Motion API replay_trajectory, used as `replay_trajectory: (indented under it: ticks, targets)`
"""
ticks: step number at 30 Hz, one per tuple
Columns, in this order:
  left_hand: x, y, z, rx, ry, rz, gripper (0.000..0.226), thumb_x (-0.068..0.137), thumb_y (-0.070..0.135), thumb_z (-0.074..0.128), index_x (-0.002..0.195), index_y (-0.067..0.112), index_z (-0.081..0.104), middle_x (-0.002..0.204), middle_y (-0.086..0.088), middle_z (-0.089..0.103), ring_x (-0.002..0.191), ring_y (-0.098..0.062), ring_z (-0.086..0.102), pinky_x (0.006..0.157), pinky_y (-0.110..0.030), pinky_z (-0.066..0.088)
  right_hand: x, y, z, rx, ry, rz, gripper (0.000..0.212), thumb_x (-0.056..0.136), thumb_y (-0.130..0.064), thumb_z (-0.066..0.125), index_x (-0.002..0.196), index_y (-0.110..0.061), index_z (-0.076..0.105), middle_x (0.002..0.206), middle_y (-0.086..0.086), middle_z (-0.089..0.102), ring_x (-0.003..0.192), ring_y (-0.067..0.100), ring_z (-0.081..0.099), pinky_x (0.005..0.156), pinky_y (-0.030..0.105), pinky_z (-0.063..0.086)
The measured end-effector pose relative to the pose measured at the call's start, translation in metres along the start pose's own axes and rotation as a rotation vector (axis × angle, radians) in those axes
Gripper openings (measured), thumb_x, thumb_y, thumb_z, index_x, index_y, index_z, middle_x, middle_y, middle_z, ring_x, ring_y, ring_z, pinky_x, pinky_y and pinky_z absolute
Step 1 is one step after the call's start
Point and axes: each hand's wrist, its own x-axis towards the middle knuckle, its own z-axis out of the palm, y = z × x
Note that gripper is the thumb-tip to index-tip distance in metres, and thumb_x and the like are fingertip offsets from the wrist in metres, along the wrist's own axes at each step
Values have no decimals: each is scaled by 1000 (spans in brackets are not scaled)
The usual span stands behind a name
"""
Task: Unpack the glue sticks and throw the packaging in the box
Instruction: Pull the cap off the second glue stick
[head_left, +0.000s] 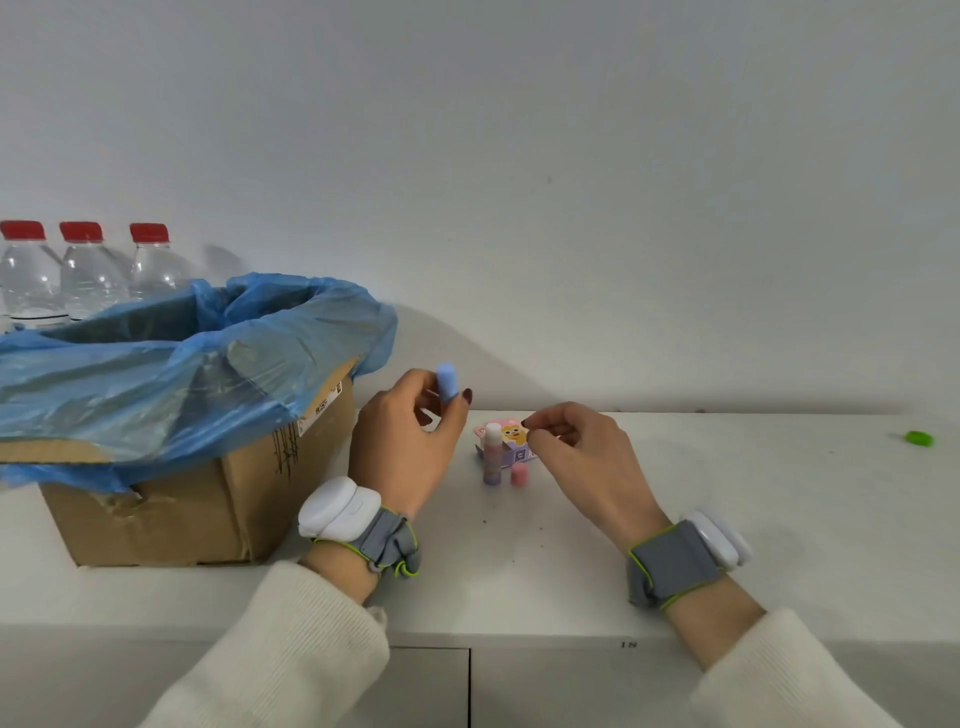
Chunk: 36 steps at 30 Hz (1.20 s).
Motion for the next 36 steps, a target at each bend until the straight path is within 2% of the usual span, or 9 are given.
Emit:
replay_trajectory:
  ticks: [5, 8, 10, 18, 22, 26, 30, 34, 36]
  targets:
    - [-3, 11, 0, -238, -137, 168, 15, 81, 37, 67, 81, 22, 66, 64, 4, 61, 62, -10, 55, 55, -17, 43, -3, -7, -2, 234, 29, -138, 11, 89, -32, 62, 88, -24, 70, 83, -3, 72, 78, 15, 64, 64, 12, 46]
    - [-5, 12, 1, -260, -231, 243, 16, 80, 41, 64, 86, 26, 67, 74, 10, 65, 68, -11, 58, 59, -22, 49, -6, -10, -3, 357, -30, -205, 13, 88, -35, 66, 97, -28, 73, 90, -4, 76, 86, 15, 69, 75, 24, 54]
    - [-6, 11, 1, -260, -253, 266, 16, 80, 41, 62, 91, 30, 68, 68, 7, 64, 69, -12, 61, 61, -25, 52, -7, -11, -2, 376, -70, -230, 16, 85, -32, 70, 101, -30, 74, 93, -6, 77, 90, 14, 72, 81, 27, 57]
    - [-7, 11, 3, -251, -250, 308, 12, 84, 30, 66, 88, 28, 77, 70, 7, 66, 66, -6, 62, 60, -5, 40, -6, -7, -2, 286, -28, -281, 6, 88, -26, 68, 89, -29, 74, 89, -18, 76, 90, 4, 70, 84, 17, 51]
    - [-6, 15, 4, -235, -241, 332, 15, 86, 28, 64, 96, 29, 75, 69, 10, 63, 60, -1, 62, 54, -1, 36, -5, -7, -1, 345, -24, -259, 7, 90, -21, 66, 89, -24, 71, 79, -22, 75, 79, -2, 69, 72, 6, 47]
    - [-6, 16, 4, -193, -259, 358, 15, 87, 29, 62, 95, 28, 74, 69, 14, 59, 57, 3, 59, 56, 0, 34, -3, -5, -1, 343, -35, -227, 9, 92, -22, 63, 89, -26, 71, 80, -16, 75, 85, 10, 70, 76, 15, 52]
    - [-6, 14, 4, -146, -280, 365, 15, 86, 22, 61, 92, 23, 75, 68, 5, 63, 60, 4, 57, 58, 0, 34, -3, -4, -1, 362, -59, -184, 11, 94, -21, 61, 93, -20, 72, 88, -5, 77, 89, 18, 70, 85, 29, 55]
    - [-6, 16, 3, -134, -273, 375, 16, 86, 20, 60, 92, 20, 75, 65, 0, 65, 64, 8, 56, 59, 1, 32, -3, -3, 0, 379, -54, -170, 12, 94, -22, 61, 94, -18, 72, 91, 1, 77, 87, 15, 70, 87, 31, 55]
    - [-6, 19, 4, -144, -265, 367, 17, 86, 19, 59, 92, 18, 75, 70, 0, 64, 65, 3, 59, 58, 2, 33, -3, -3, 0, 394, -45, -163, 11, 93, -23, 61, 94, -19, 72, 92, 1, 77, 85, 11, 70, 86, 28, 55]
